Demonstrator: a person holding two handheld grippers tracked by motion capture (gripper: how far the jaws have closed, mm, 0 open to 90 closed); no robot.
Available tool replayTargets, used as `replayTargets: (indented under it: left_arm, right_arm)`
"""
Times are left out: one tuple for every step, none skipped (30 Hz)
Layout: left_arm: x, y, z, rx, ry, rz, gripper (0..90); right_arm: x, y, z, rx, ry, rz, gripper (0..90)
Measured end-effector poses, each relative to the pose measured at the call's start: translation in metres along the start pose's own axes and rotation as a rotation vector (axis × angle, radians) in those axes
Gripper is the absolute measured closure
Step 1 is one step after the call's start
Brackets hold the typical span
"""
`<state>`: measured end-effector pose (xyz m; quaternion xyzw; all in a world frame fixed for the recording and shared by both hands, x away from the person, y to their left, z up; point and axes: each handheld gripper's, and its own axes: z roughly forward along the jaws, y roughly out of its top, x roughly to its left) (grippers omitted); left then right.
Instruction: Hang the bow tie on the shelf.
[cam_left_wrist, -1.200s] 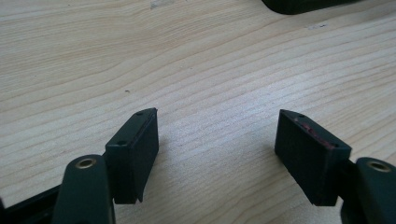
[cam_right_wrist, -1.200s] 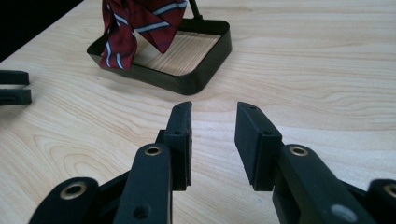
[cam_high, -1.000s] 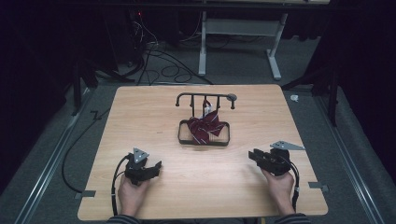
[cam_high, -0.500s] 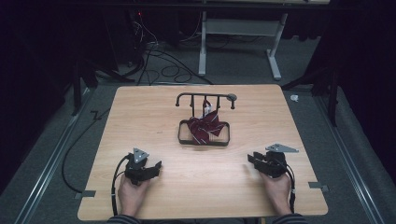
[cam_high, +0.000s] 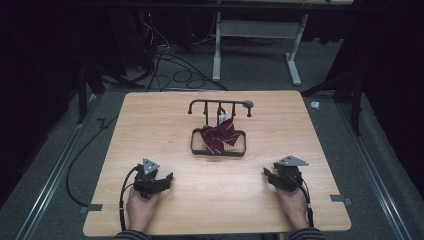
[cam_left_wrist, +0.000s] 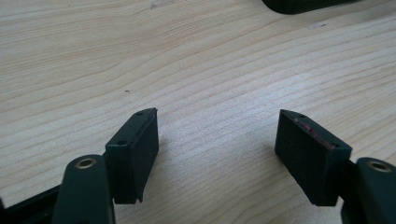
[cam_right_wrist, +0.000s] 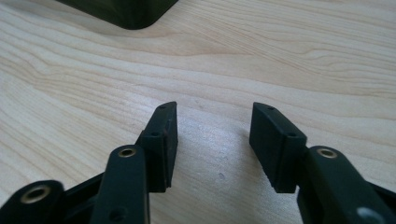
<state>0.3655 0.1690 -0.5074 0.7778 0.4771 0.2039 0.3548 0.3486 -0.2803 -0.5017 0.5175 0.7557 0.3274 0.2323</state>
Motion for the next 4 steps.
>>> replayTargets:
  left_arm:
    - [0.0, 0.0, 0.0, 0.0, 0.0, 0.0, 30.6]
    - [0.0, 0.0, 0.0, 0.0, 0.0, 0.0, 30.6]
    - [0.0, 0.0, 0.0, 0.0, 0.0, 0.0, 30.7]
    - [0.0001, -0.0001, 0.0, 0.0, -0.001, -0.001, 30.8]
  right_arm:
    - [-0.0001, 0.0001, 0.0001, 0.0, -0.001, -0.001, 51.7]
    - [0.0003, 0.0, 0.0002, -0.001, -0.006, 0.0, 50.6]
    - [-0.0001, 0.0001, 0.0002, 0.001, -0.007, 0.002, 50.0]
    - [-0.0002, 0.0001, 0.0004, 0.0, -0.007, 0.003, 49.7]
